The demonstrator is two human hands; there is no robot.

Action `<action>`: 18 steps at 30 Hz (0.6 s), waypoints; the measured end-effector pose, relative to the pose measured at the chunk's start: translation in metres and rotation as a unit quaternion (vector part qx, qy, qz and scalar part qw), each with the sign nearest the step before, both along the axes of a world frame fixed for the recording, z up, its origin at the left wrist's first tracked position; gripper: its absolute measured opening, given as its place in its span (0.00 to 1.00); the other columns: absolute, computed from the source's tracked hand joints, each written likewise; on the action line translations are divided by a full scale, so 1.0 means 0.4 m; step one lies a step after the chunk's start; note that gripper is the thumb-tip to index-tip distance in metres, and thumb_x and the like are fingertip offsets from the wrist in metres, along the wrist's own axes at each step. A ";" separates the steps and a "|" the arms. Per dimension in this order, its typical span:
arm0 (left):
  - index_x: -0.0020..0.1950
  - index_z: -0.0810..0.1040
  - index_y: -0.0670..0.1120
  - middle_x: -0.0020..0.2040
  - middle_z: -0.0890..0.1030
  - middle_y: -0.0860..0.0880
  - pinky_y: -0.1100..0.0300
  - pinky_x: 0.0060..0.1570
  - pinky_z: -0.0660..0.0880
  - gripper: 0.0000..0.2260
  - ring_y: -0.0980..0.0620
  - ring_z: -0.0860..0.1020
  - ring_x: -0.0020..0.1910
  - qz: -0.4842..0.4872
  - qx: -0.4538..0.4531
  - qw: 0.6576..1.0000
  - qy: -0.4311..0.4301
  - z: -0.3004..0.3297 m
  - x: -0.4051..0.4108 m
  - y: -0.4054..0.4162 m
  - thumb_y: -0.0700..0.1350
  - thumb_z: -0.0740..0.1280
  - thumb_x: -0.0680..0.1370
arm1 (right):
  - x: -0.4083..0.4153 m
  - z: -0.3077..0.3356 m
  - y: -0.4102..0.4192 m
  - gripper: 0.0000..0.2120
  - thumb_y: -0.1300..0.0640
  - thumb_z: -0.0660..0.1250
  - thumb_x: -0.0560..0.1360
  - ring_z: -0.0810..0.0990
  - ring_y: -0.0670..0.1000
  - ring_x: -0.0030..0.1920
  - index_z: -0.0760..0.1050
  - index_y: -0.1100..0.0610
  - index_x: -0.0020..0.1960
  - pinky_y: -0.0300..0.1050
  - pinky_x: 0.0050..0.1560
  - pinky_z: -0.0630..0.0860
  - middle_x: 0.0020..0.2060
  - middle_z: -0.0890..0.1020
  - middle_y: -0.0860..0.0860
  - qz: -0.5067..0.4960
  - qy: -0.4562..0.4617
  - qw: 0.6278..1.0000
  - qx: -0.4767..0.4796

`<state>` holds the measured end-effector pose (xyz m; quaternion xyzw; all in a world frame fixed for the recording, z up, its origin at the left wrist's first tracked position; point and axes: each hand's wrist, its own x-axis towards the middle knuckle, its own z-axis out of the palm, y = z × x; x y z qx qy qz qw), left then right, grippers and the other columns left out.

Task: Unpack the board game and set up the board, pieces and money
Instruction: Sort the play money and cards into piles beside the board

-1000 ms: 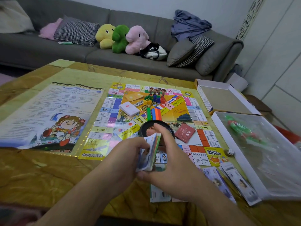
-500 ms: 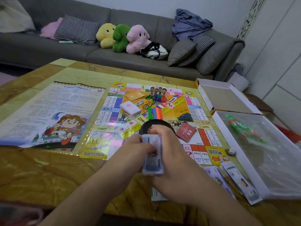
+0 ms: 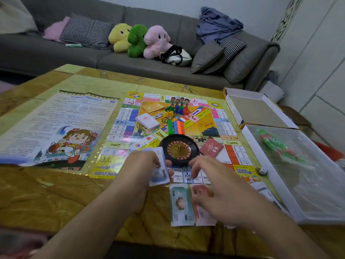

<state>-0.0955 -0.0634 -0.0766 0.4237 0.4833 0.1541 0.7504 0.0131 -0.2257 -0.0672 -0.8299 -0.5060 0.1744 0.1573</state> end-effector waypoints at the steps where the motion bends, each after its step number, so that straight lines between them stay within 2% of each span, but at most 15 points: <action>1: 0.56 0.71 0.38 0.38 0.85 0.38 0.46 0.39 0.82 0.07 0.41 0.83 0.34 -0.005 0.005 1.000 0.001 0.002 -0.002 0.001 0.30 0.56 0.82 | -0.019 -0.006 0.000 0.23 0.43 0.78 0.73 0.68 0.41 0.68 0.65 0.37 0.56 0.41 0.64 0.74 0.68 0.66 0.33 0.016 0.006 0.999 -0.033; 3: 0.59 0.70 0.37 0.41 0.84 0.38 0.45 0.44 0.80 0.09 0.40 0.82 0.36 -0.013 0.010 1.000 -0.004 0.004 -0.002 -0.003 0.30 0.56 0.81 | -0.051 -0.030 -0.003 0.25 0.38 0.78 0.71 0.67 0.43 0.68 0.65 0.37 0.58 0.46 0.68 0.74 0.65 0.66 0.34 0.052 -0.004 0.995 -0.083; 4: 0.61 0.69 0.37 0.42 0.83 0.38 0.45 0.46 0.80 0.10 0.40 0.81 0.37 -0.019 0.011 1.000 -0.007 0.009 0.001 -0.006 0.30 0.55 0.82 | -0.060 -0.043 -0.006 0.27 0.36 0.77 0.71 0.64 0.44 0.72 0.65 0.38 0.61 0.48 0.73 0.70 0.68 0.65 0.35 0.073 -0.021 0.993 -0.092; 6: 0.62 0.67 0.38 0.44 0.83 0.38 0.43 0.50 0.78 0.09 0.38 0.81 0.42 -0.033 0.003 0.999 -0.013 0.019 0.003 -0.016 0.31 0.53 0.84 | -0.072 -0.062 -0.020 0.32 0.34 0.74 0.72 0.53 0.45 0.80 0.64 0.42 0.69 0.48 0.80 0.56 0.77 0.59 0.38 0.099 -0.058 0.989 -0.092; 8: 0.60 0.67 0.38 0.47 0.82 0.37 0.39 0.58 0.76 0.08 0.33 0.82 0.55 -0.045 -0.006 0.999 -0.013 0.024 0.005 -0.016 0.32 0.52 0.85 | -0.077 -0.076 -0.036 0.37 0.31 0.71 0.74 0.45 0.44 0.82 0.61 0.44 0.75 0.45 0.81 0.45 0.81 0.55 0.39 0.112 -0.094 0.987 -0.072; 9: 0.59 0.67 0.37 0.46 0.82 0.37 0.38 0.60 0.75 0.07 0.33 0.81 0.58 -0.049 -0.013 0.999 -0.016 0.024 0.005 -0.015 0.32 0.52 0.85 | -0.084 -0.076 -0.043 0.40 0.31 0.70 0.74 0.43 0.44 0.82 0.58 0.45 0.78 0.44 0.81 0.40 0.82 0.53 0.39 0.118 -0.103 0.985 -0.073; 12: 0.60 0.66 0.38 0.42 0.80 0.39 0.39 0.55 0.76 0.07 0.36 0.81 0.48 -0.044 -0.017 0.999 -0.027 0.031 0.005 -0.019 0.32 0.52 0.86 | -0.105 -0.070 -0.053 0.45 0.33 0.72 0.74 0.41 0.45 0.82 0.54 0.45 0.82 0.42 0.74 0.34 0.83 0.50 0.40 0.147 -0.112 0.978 -0.098; 15: 0.63 0.66 0.40 0.44 0.82 0.38 0.41 0.54 0.78 0.09 0.37 0.82 0.46 -0.029 -0.024 0.998 -0.050 0.025 -0.003 -0.024 0.32 0.52 0.85 | -0.126 -0.082 -0.054 0.42 0.44 0.76 0.75 0.47 0.50 0.83 0.57 0.48 0.80 0.45 0.76 0.38 0.83 0.52 0.46 0.173 -0.139 0.970 -0.100; 16: 0.63 0.67 0.39 0.43 0.82 0.38 0.42 0.52 0.79 0.10 0.39 0.82 0.44 -0.028 -0.029 0.997 -0.065 0.024 -0.007 -0.025 0.32 0.53 0.84 | -0.132 -0.095 -0.057 0.40 0.47 0.78 0.73 0.55 0.51 0.82 0.61 0.50 0.79 0.49 0.78 0.46 0.82 0.58 0.48 0.189 -0.152 0.966 -0.087; 17: 0.63 0.68 0.38 0.43 0.82 0.38 0.42 0.51 0.80 0.10 0.39 0.82 0.43 -0.029 -0.035 0.996 -0.077 0.023 -0.011 -0.027 0.32 0.53 0.84 | -0.136 -0.101 -0.063 0.38 0.46 0.81 0.69 0.66 0.51 0.78 0.69 0.50 0.74 0.51 0.78 0.59 0.78 0.68 0.49 0.204 -0.167 0.959 -0.103; 18: 0.63 0.68 0.37 0.43 0.81 0.37 0.43 0.50 0.81 0.10 0.39 0.82 0.43 -0.030 -0.041 0.995 -0.089 0.021 -0.014 -0.028 0.32 0.54 0.83 | -0.136 -0.110 -0.071 0.36 0.43 0.83 0.62 0.77 0.49 0.70 0.76 0.49 0.67 0.50 0.70 0.73 0.70 0.78 0.48 0.212 -0.179 0.955 -0.103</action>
